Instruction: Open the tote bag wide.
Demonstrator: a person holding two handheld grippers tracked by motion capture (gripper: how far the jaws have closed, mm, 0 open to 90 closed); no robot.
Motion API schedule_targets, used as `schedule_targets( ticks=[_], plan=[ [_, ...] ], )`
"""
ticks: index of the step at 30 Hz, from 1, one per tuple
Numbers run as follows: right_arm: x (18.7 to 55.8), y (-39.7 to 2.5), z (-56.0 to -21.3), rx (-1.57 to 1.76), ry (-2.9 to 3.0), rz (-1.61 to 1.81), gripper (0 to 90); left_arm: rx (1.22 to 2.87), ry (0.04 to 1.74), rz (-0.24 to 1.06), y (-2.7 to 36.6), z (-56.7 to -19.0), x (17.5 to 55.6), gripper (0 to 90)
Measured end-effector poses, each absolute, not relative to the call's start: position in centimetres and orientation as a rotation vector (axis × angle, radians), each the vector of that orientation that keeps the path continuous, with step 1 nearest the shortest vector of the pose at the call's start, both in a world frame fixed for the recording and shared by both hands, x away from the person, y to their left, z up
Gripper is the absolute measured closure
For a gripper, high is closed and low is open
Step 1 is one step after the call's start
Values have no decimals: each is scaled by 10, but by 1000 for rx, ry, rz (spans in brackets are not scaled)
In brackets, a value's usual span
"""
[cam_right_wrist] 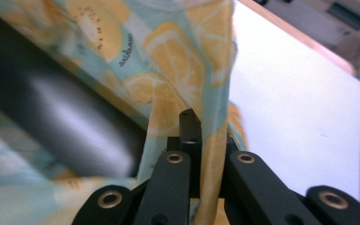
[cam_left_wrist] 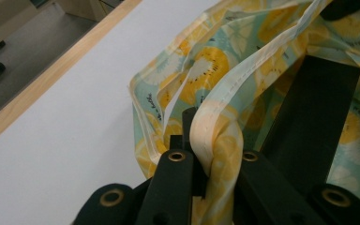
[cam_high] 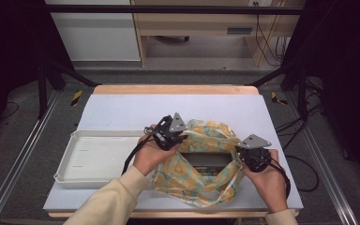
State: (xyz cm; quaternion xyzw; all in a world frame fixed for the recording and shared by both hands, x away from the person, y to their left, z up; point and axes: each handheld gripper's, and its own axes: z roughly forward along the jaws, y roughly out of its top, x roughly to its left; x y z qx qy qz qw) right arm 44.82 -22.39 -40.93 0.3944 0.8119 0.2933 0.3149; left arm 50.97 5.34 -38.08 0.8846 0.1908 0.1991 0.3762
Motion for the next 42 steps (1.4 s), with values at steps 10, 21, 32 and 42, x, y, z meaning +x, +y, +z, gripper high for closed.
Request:
schedule_targets(
  ticks=[10, 21, 32, 42],
  plan=[
    [463, -240, -448, 1122, 2218, 754, 843, 2360, 524, 493, 36, -412, 526, 885],
    [439, -243, -415, 1152, 2103, 930, 352, 2352, 515, 443, 46, -407, 525, 887],
    [415, -173, -395, 956, 2271, 1130, 390, 2340, 500, 421, 53, -396, 523, 889],
    [431, -120, -407, 872, 2427, 1279, 376, 2328, 499, 422, 57, -392, 522, 890]
  ],
)
